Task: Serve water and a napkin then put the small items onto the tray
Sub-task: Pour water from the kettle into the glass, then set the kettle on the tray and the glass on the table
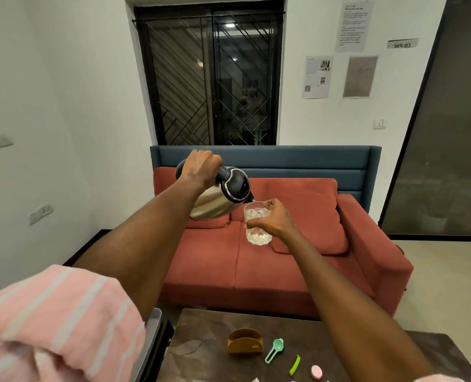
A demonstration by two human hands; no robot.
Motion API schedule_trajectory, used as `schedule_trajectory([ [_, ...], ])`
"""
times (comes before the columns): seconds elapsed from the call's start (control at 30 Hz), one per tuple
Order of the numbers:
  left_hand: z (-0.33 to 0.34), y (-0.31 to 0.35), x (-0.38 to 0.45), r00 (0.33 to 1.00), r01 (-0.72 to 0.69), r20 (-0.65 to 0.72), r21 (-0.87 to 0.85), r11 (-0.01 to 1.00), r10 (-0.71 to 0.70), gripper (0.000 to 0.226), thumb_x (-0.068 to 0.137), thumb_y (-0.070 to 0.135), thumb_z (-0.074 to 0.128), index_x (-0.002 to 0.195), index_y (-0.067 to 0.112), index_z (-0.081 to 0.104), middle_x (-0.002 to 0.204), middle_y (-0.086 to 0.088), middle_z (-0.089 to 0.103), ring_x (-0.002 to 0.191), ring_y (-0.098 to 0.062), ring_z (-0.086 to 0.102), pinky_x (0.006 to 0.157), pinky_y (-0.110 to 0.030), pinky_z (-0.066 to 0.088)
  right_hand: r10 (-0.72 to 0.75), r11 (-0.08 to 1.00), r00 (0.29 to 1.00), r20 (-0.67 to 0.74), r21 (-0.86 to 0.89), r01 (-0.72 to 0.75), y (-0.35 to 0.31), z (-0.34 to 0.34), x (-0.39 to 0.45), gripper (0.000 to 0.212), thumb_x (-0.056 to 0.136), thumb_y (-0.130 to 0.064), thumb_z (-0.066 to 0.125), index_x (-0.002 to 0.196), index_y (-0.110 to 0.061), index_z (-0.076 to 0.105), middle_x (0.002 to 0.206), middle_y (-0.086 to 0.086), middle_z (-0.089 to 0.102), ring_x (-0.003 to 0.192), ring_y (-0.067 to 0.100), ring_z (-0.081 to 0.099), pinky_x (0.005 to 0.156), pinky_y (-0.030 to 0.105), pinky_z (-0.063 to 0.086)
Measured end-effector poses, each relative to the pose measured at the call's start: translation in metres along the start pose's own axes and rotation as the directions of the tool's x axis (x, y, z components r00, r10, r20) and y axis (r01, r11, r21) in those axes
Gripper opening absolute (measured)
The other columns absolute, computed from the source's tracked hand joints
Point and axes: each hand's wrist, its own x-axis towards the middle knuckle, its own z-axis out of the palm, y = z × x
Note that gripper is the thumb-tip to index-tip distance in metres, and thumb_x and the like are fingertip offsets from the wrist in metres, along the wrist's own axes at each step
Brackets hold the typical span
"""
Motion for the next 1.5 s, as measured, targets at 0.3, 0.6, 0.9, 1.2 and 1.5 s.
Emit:
schedule_trajectory([
  [0.3, 0.037, -0.016, -0.031, 0.976, 0.218, 0.053, -0.137, 0.966, -0.212, 0.025, 0.076, 0.031, 0.074, 0.094, 0.013, 0.069, 0.098, -0.012, 0.069, 0.093, -0.035, 0.062, 0.076, -0.039, 0.044, -0.028, 1.0, 0.997, 0.07, 0.013, 0.027, 0.001, 0.027, 0.011, 0.085, 0.047, -0.037, 0.09, 0.118, -0.018, 0.049, 0.12, 0.003, 0.059, 0.107, 0.024, 0.057, 0.085, 0.036, 0.051],
  [0.6, 0.116, -0.056, -0.115, 0.824, 0.565, 0.211, -0.25, 0.786, -0.525, 0.019, 0.076, 0.016, 0.059, 0.093, 0.011, 0.066, 0.097, -0.016, 0.067, 0.093, -0.04, 0.062, 0.076, -0.041, 0.047, -0.083, 0.995, 0.963, 0.257, 0.069, 0.068, -0.005, 0.111, 0.008, 0.078, 0.057, -0.02, 0.09, 0.12, -0.007, 0.046, 0.113, 0.005, 0.053, 0.106, 0.024, 0.054, 0.078, 0.03, 0.044],
  [0.9, 0.202, -0.121, -0.235, 0.611, 0.792, 0.322, -0.229, 0.566, -0.723, 0.017, 0.075, 0.013, 0.061, 0.092, 0.014, 0.065, 0.096, -0.012, 0.067, 0.095, -0.037, 0.06, 0.073, -0.038, 0.04, -0.144, 0.989, 0.869, 0.473, 0.086, 0.117, -0.002, 0.255, -0.02, 0.089, 0.051, -0.021, 0.091, 0.127, -0.015, 0.046, 0.118, 0.004, 0.056, 0.104, 0.024, 0.055, 0.078, 0.034, 0.048],
  [1.2, 0.305, -0.192, -0.338, 0.4, 0.913, 0.377, -0.237, 0.331, -0.835, 0.012, 0.071, 0.006, 0.057, 0.076, 0.017, 0.056, 0.084, -0.01, 0.066, 0.086, -0.036, 0.057, 0.067, -0.034, 0.032, -0.121, 0.992, 0.815, 0.567, 0.055, 0.109, -0.003, 0.409, -0.048, 0.081, 0.049, -0.023, 0.094, 0.117, -0.017, 0.05, 0.116, 0.002, 0.063, 0.108, 0.024, 0.058, 0.082, 0.028, 0.044],
  [1.5, 0.424, -0.219, -0.397, 0.309, 0.944, 0.426, -0.245, 0.22, -0.85, 0.007, 0.073, 0.007, 0.06, 0.079, 0.009, 0.058, 0.082, -0.013, 0.065, 0.084, -0.038, 0.056, 0.066, -0.034, 0.032, -0.092, 0.995, 0.786, 0.611, 0.021, 0.099, 0.024, 0.526, -0.046, 0.085, 0.052, -0.024, 0.093, 0.121, -0.018, 0.044, 0.118, 0.004, 0.058, 0.114, 0.026, 0.053, 0.084, 0.028, 0.04],
])
